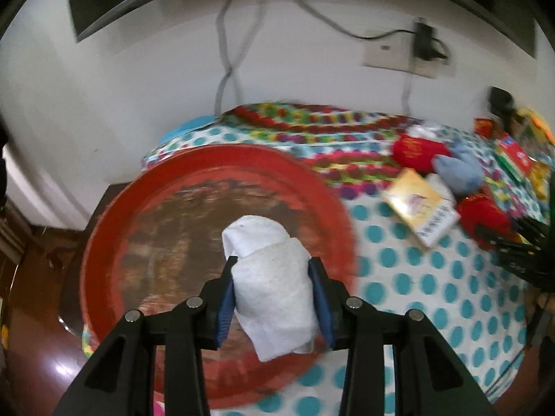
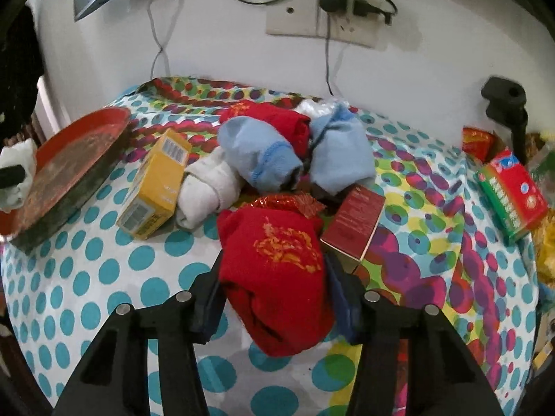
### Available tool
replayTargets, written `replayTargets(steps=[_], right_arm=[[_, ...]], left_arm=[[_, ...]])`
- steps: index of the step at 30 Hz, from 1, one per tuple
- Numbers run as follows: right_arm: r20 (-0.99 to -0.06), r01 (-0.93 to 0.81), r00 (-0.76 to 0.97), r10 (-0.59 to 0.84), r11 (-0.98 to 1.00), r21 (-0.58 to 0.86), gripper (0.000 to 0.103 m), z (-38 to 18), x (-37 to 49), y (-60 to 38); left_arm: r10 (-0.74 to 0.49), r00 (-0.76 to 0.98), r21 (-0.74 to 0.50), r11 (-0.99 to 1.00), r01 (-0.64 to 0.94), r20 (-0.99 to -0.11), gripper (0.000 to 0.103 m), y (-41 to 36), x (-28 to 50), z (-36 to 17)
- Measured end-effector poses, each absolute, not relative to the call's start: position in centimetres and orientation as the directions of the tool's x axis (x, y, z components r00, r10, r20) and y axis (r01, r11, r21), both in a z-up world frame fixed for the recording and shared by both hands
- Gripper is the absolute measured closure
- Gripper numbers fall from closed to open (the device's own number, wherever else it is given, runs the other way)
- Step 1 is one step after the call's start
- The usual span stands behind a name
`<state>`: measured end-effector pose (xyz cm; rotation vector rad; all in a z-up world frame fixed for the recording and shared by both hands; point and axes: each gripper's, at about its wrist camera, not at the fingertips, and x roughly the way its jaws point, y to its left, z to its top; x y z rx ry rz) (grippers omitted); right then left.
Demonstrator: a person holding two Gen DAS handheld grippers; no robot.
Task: Organize objects
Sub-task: 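Carry the white sock with the left gripper over the red tray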
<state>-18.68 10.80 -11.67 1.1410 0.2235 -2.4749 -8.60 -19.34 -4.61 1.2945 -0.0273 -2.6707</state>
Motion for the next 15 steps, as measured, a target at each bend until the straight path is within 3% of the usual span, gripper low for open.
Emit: replayTargets(steps=[5,15], right_arm=[[-0.769,0.390,-0.553,-0.320,-0.915,0.100,0.055,-12.2,-19.7,12.1],[-0.778,0.393,-0.561,-0.283,-0.918,0.051,0.056,-12.4,-19.5,11.4]], left_arm=[[-0.205,-0.560,0.096,-0.971,0.219,-0.803,0.063,-25.0,-9.9,-5.0],[-0.230,-0.469,0.079,-0.944,0.319,-0.853,0.063,-35.3,-12.2,-6.6]])
